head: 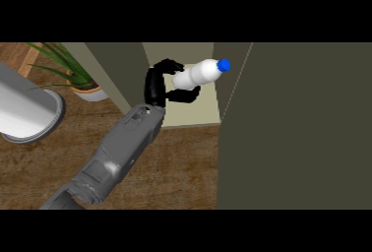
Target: Pick up the bottled water, place it into the cabinet and close the cabinet
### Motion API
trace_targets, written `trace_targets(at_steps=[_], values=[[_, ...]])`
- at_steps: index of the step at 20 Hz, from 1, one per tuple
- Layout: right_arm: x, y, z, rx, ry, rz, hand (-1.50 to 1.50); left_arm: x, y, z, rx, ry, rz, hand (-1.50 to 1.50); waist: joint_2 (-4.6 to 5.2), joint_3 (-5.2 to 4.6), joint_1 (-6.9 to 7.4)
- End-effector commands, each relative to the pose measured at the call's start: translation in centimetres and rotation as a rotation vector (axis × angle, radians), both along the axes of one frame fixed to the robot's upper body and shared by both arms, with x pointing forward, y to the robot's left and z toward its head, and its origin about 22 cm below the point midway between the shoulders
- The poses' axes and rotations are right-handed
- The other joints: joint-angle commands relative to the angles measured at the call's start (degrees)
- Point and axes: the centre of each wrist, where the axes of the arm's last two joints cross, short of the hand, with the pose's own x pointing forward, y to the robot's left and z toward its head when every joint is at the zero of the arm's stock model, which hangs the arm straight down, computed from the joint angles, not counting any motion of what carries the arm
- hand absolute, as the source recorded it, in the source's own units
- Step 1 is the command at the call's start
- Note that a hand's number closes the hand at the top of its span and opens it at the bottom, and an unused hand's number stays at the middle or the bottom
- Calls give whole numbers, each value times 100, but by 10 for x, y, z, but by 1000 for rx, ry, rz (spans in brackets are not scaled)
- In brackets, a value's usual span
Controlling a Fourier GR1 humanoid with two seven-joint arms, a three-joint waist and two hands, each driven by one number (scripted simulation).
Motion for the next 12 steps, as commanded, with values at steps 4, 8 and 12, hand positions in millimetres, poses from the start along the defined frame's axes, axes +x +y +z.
trace_targets(at_steps=[4, 8, 12], values=[[-2, -4, 18, 62, -16, 23, -150, 13, 3, 9, 127, -6, 147, -150, 37, -4, -79], [0, -7, 17, 47, -24, 24, -150, 23, 3, 29, 63, -57, 88, -150, 51, -10, -37], [0, -4, 8, 62, -28, 30, -150, 24, -11, 49, -109, -213, 32, -150, 33, -18, 31]])
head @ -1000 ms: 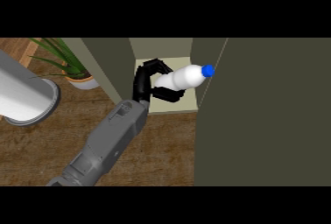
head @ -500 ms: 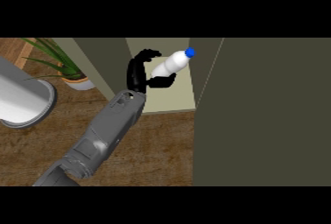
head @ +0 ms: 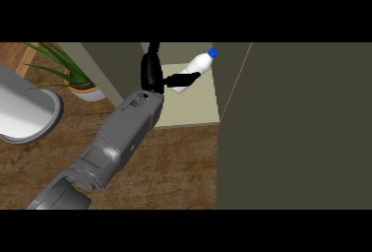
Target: Pick up the bottled water, place it into the cabinet and close the cabinet
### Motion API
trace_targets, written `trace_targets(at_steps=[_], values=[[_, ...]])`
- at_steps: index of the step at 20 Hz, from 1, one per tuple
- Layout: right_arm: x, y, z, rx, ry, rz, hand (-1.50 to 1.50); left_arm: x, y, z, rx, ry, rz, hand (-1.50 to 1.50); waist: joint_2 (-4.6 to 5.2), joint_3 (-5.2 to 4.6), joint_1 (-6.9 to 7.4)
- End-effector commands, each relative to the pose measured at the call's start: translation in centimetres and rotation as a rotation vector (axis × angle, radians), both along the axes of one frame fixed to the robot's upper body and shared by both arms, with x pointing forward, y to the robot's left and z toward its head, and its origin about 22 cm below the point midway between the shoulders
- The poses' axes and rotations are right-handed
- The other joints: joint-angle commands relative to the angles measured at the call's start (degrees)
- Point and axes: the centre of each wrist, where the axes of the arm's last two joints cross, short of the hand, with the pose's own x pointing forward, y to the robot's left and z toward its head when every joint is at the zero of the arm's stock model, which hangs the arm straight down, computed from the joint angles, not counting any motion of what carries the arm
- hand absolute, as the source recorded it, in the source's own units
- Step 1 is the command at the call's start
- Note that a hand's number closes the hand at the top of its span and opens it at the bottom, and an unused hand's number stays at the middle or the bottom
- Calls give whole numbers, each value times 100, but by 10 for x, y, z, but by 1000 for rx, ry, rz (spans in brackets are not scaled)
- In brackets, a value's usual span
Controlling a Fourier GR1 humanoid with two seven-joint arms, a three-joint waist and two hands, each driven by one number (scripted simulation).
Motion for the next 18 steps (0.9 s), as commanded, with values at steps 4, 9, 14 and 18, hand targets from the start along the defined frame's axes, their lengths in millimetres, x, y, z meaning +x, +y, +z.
trace_targets(at_steps=[4, 9, 14, 18], values=[[0, 4, 11, 66, -22, 9, -150, 3, -2, 21, -286, -186, -215, 150, -30, -7, 133], [-4, 9, 30, 54, -16, 16, -150, -3, -10, 14, -364, -177, -290, 150, -100, 1, 126], [-3, 11, 43, 44, -22, 24, -150, -12, -20, 16, -393, -165, -338, 150, -163, 4, 231], [2, 17, 35, 43, -29, 19, -150, -34, -25, -2, -505, -108, -481, 150, -171, 0, 242]])
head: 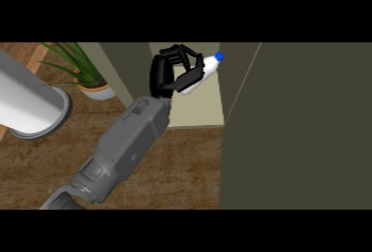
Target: Pick up the bottled water, place it into the cabinet and close the cabinet
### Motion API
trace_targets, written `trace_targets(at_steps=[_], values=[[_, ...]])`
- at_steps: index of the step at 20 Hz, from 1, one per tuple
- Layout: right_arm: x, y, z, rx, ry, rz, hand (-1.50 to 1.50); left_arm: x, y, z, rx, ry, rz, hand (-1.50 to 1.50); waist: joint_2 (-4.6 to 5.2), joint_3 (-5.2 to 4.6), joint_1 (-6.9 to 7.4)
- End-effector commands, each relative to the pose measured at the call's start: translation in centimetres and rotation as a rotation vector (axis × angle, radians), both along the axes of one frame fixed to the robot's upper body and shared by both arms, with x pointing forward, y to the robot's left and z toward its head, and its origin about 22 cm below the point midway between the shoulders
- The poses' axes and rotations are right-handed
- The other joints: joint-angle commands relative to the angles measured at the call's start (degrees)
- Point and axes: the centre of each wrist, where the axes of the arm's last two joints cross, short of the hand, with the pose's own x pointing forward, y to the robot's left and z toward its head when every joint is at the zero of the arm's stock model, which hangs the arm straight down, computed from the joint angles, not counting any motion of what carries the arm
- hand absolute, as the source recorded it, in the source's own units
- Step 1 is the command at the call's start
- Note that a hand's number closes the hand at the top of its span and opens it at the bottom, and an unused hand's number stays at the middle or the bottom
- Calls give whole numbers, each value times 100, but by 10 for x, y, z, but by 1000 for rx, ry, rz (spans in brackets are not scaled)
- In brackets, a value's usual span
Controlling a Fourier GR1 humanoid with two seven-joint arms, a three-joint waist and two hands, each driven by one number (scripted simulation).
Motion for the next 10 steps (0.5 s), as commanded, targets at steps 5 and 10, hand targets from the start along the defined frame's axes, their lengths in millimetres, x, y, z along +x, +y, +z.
trace_targets(at_steps=[5, 10], values=[[-1, 10, 41, -20, -51, -6, -150, -51, -16, -27, -164, 61, -291, -150, -44, -7, 158], [-2, 12, 31, 3, -51, -62, -150, -105, -26, -42, -252, 120, -423, -150, -106, 0, 356]])
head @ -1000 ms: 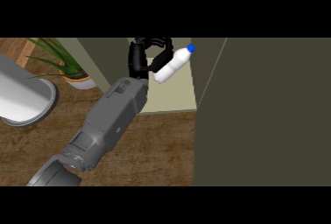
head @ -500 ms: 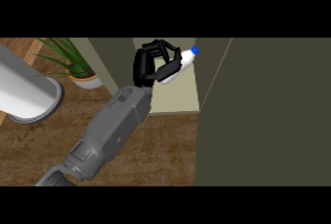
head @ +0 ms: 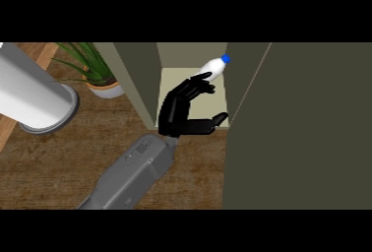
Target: Pick up the bottled water, place it into the cabinet and close the cabinet
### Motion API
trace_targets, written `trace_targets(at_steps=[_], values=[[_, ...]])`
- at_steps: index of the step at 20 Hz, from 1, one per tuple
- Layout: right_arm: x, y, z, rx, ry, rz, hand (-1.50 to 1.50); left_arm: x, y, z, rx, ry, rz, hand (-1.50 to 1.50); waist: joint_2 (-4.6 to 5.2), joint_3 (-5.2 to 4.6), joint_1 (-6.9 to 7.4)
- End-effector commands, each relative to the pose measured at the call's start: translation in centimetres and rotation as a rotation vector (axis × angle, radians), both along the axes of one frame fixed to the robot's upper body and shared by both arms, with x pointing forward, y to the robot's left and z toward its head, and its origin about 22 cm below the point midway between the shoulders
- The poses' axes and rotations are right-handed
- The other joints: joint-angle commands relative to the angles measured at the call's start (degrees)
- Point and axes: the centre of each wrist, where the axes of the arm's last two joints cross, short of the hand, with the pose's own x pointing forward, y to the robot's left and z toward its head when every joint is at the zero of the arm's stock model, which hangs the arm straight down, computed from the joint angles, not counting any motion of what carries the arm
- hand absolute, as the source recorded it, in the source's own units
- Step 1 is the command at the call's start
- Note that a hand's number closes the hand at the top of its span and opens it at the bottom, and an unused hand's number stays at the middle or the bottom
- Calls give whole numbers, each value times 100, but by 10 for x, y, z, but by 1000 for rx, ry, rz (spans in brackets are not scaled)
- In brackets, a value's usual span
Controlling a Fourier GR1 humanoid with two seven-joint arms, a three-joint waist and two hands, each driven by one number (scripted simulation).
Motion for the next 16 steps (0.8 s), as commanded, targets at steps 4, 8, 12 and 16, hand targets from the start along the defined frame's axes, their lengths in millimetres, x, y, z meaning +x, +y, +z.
trace_targets(at_steps=[4, 8, 12, 16], values=[[-5, 5, 39, -61, -50, -39, -150, -66, 17, -18, -38, 46, -34, -150, -36, 2, 171], [-5, 7, 36, -64, -48, -43, -150, -107, 60, -39, -40, 54, 51, -150, -24, 0, 214], [-6, 6, 38, -112, -32, 71, -150, -137, 101, -43, -32, 66, 95, -150, -17, -5, 229], [2, 3, 30, -219, -54, 278, 150, -157, 124, -31, -44, 41, 54, -150, -45, -8, 326]])
